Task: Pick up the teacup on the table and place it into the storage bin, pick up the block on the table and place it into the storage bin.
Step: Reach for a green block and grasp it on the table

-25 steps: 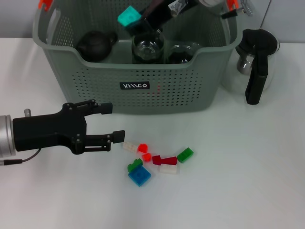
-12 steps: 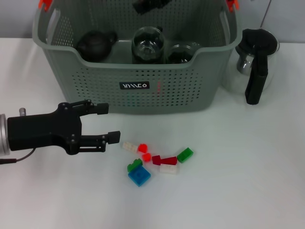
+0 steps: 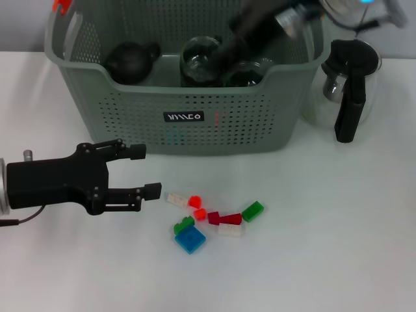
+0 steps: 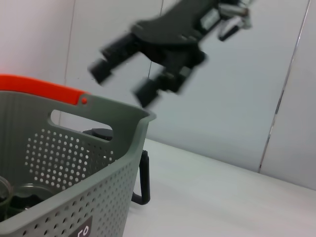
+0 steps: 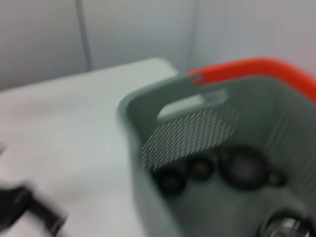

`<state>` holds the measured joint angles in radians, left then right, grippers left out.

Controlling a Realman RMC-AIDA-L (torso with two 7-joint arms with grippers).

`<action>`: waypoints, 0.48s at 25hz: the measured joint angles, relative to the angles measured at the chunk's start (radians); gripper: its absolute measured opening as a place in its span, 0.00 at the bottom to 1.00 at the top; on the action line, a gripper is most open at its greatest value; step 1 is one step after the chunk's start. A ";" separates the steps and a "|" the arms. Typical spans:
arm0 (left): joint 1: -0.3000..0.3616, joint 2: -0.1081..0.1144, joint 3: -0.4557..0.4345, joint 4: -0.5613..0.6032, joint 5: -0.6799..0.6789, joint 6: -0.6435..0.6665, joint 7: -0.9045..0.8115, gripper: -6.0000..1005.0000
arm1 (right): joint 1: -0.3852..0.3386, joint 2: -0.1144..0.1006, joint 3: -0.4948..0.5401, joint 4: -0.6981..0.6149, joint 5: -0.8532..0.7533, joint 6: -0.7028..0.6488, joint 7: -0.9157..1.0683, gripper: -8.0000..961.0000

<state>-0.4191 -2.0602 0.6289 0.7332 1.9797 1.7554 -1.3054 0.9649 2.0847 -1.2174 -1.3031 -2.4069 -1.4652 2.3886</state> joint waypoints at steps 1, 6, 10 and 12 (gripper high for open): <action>0.002 0.000 0.000 0.000 0.000 0.000 0.000 0.86 | -0.022 0.001 0.000 -0.024 0.000 -0.040 -0.020 0.97; 0.008 0.000 0.000 0.000 0.007 0.000 0.004 0.86 | -0.091 0.003 -0.012 -0.057 -0.003 -0.217 -0.146 0.96; 0.007 0.000 0.000 -0.003 0.011 -0.004 0.004 0.86 | -0.113 0.007 -0.046 -0.022 -0.014 -0.276 -0.201 0.96; 0.006 -0.001 0.000 -0.006 0.011 -0.007 0.002 0.86 | -0.113 0.007 -0.071 0.007 -0.030 -0.279 -0.221 0.96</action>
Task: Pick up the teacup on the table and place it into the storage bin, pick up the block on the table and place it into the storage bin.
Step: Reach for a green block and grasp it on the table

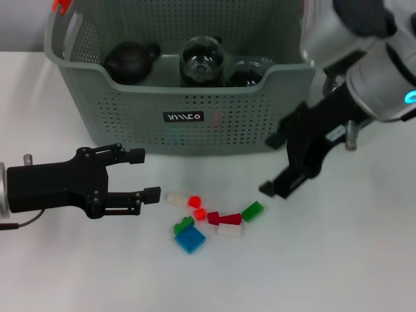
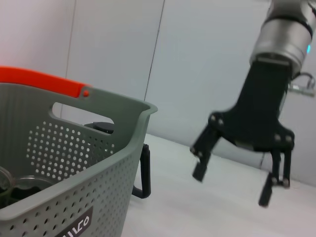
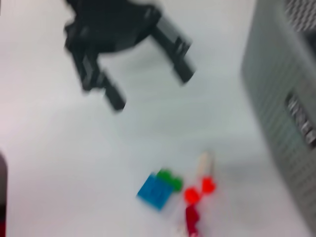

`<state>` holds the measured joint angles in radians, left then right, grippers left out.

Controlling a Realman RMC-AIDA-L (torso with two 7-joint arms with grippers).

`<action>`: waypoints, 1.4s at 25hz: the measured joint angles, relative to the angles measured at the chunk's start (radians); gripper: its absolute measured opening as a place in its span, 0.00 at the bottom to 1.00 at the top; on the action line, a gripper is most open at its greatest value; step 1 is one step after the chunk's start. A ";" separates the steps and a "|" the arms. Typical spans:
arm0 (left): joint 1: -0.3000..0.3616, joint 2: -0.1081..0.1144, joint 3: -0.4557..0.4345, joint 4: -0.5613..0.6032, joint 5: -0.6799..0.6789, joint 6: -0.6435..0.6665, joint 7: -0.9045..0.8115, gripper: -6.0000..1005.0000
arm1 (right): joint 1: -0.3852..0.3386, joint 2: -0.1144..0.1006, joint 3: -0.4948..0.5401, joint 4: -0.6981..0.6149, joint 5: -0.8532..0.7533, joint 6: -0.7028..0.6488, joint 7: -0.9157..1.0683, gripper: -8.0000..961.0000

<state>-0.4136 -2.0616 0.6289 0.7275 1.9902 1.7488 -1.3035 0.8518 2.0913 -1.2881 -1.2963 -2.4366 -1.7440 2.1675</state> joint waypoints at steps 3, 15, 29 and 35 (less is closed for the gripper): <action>-0.003 -0.006 0.000 -0.003 -0.004 -0.001 -0.004 0.86 | 0.024 0.003 -0.037 0.072 -0.031 0.005 -0.044 0.96; -0.005 -0.020 -0.046 -0.031 -0.009 -0.015 -0.012 0.86 | 0.144 0.009 -0.255 0.353 -0.089 0.227 -0.140 0.96; -0.006 -0.026 -0.089 -0.070 -0.010 -0.019 -0.014 0.86 | 0.154 0.022 -0.495 0.458 -0.053 0.464 -0.166 0.93; -0.007 -0.026 -0.089 -0.071 -0.010 -0.019 -0.014 0.86 | 0.155 0.023 -0.515 0.487 -0.001 0.492 -0.165 0.86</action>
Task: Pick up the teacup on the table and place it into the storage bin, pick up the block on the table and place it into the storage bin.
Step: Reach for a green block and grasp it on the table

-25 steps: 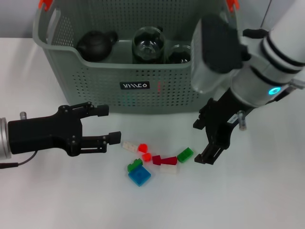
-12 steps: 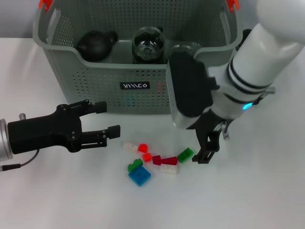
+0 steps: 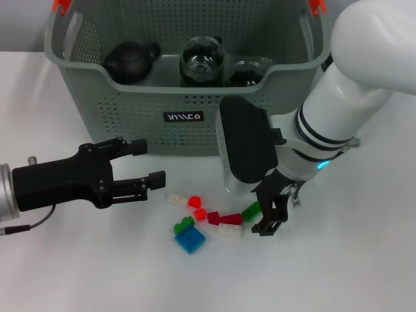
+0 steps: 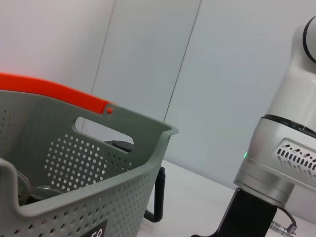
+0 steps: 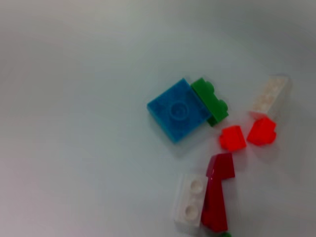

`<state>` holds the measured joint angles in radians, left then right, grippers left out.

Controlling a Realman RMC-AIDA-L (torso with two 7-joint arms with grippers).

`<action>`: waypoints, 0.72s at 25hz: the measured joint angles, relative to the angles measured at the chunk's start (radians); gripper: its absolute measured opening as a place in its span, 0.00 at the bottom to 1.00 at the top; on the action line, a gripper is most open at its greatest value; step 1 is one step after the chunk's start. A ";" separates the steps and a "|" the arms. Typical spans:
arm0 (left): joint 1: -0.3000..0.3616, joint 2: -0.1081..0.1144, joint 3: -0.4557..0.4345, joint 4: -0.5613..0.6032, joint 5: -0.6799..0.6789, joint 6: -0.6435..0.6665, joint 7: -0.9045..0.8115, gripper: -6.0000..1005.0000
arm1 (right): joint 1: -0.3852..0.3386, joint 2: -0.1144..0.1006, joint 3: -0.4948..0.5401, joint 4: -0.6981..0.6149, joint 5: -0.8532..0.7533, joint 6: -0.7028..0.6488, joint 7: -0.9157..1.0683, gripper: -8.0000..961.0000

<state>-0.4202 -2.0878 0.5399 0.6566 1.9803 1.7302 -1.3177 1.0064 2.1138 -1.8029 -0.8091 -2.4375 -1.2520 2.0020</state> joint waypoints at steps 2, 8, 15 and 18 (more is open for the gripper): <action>0.000 0.001 0.000 0.000 0.000 0.000 0.000 0.86 | 0.000 0.000 -0.010 0.002 0.012 0.009 0.001 0.86; 0.000 0.003 0.000 0.002 0.000 0.000 0.000 0.86 | -0.002 0.000 -0.015 0.012 0.021 0.022 0.009 0.78; -0.004 0.005 0.000 0.001 0.000 0.000 0.000 0.86 | 0.002 -0.001 -0.016 0.031 0.022 0.042 0.013 0.64; -0.007 0.005 0.000 0.001 0.000 0.000 0.000 0.86 | 0.003 -0.001 -0.016 0.034 0.022 0.045 0.014 0.57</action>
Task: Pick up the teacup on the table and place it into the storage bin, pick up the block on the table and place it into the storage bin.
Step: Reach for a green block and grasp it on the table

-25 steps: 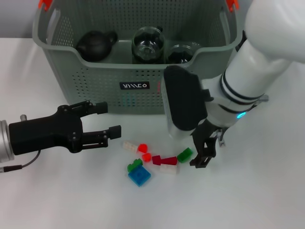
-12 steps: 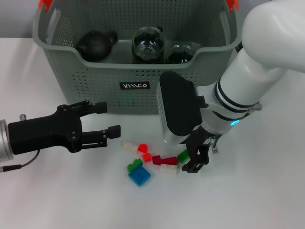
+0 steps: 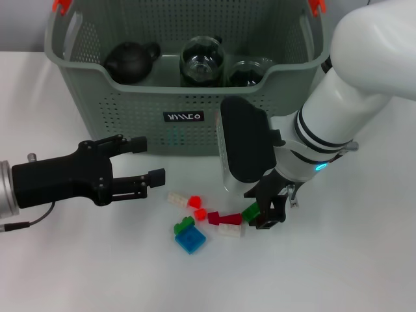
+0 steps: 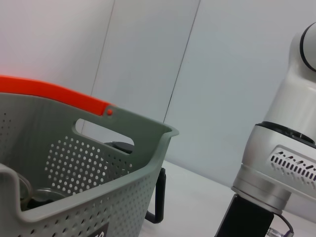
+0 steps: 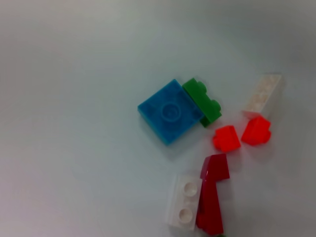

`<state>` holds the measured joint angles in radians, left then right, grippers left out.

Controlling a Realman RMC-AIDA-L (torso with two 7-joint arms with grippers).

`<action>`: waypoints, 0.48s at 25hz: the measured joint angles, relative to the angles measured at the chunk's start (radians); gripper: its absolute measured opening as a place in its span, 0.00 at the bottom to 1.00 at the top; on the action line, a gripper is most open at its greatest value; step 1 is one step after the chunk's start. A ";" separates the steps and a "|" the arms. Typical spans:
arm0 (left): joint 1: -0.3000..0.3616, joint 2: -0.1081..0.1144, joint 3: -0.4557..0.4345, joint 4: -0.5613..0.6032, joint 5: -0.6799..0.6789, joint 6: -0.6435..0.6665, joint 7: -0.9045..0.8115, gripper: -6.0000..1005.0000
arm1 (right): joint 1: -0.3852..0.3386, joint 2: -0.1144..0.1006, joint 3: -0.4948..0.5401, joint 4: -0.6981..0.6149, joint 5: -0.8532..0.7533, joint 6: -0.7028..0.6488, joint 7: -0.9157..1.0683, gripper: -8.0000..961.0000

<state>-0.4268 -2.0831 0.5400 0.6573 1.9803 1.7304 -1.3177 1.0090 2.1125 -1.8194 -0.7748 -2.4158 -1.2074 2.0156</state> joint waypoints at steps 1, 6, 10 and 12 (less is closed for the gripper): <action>-0.001 0.000 0.000 0.000 0.000 0.000 0.000 0.86 | 0.000 0.000 0.000 0.005 0.000 0.003 0.000 0.57; -0.002 0.000 0.000 0.000 0.000 0.000 0.000 0.86 | 0.002 0.000 0.000 0.021 0.000 0.016 0.000 0.58; -0.003 0.000 0.000 -0.001 0.000 0.000 0.000 0.86 | 0.002 0.000 0.000 0.022 0.000 0.017 0.002 0.52; -0.004 0.000 0.000 -0.001 0.000 0.000 0.000 0.86 | 0.002 0.000 0.000 0.022 0.000 0.018 0.003 0.49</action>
<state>-0.4306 -2.0831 0.5400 0.6564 1.9803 1.7303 -1.3177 1.0109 2.1123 -1.8193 -0.7528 -2.4160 -1.1894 2.0188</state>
